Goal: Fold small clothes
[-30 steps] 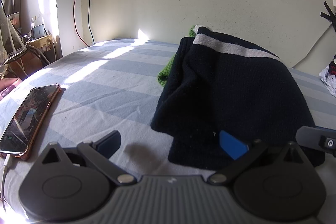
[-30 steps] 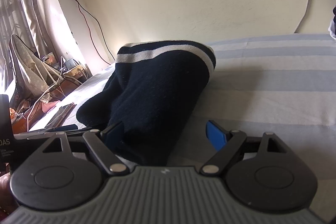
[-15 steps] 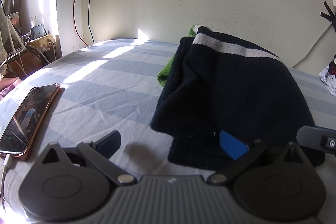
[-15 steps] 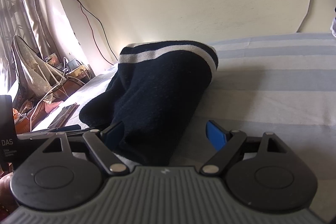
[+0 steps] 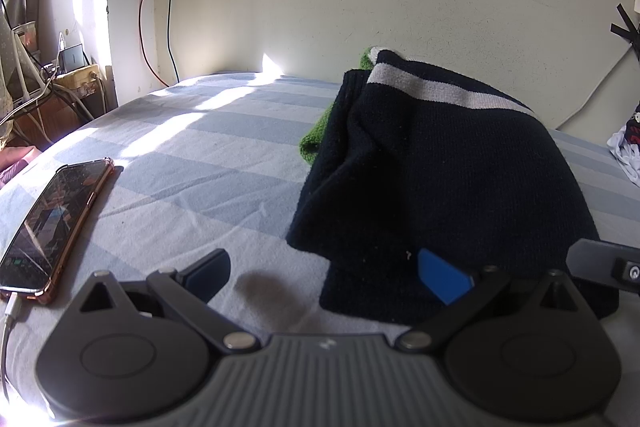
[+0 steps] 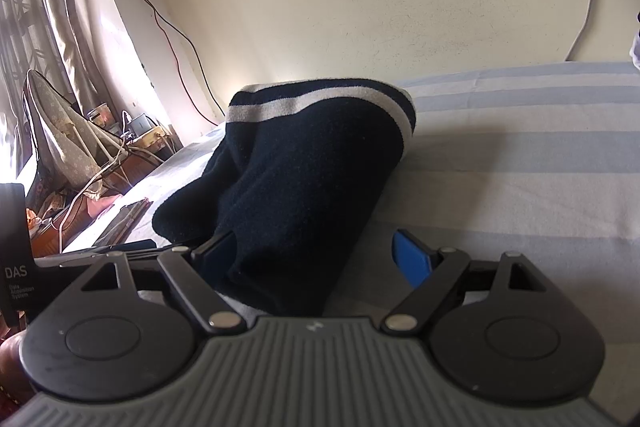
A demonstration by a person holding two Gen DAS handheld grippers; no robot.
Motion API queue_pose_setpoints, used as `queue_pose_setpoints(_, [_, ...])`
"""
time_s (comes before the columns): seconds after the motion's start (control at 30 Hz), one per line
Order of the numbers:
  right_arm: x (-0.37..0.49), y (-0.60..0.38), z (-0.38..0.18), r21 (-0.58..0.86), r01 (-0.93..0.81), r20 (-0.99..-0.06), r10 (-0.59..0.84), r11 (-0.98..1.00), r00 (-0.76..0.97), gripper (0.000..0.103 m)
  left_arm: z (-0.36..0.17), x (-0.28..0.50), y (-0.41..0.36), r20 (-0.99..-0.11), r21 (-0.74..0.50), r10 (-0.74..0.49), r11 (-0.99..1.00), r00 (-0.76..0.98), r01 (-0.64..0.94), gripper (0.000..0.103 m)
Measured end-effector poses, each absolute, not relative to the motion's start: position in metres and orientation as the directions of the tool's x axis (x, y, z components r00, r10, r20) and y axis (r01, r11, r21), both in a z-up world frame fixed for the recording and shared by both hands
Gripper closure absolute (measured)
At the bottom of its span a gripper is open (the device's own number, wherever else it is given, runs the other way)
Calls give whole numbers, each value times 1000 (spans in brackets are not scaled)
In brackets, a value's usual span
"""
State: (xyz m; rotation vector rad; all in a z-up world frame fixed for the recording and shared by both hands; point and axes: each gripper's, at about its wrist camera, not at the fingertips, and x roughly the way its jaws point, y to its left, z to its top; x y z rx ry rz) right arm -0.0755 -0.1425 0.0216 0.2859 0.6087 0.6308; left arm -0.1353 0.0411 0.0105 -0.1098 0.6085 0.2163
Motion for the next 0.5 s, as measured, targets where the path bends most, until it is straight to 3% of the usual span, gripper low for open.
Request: queue_pose_setpoints(0.5, [-75, -143, 23, 426, -458, -447, 622, 780, 643, 16, 17, -129, 37, -610, 10, 185, 974, 770, -227, 0])
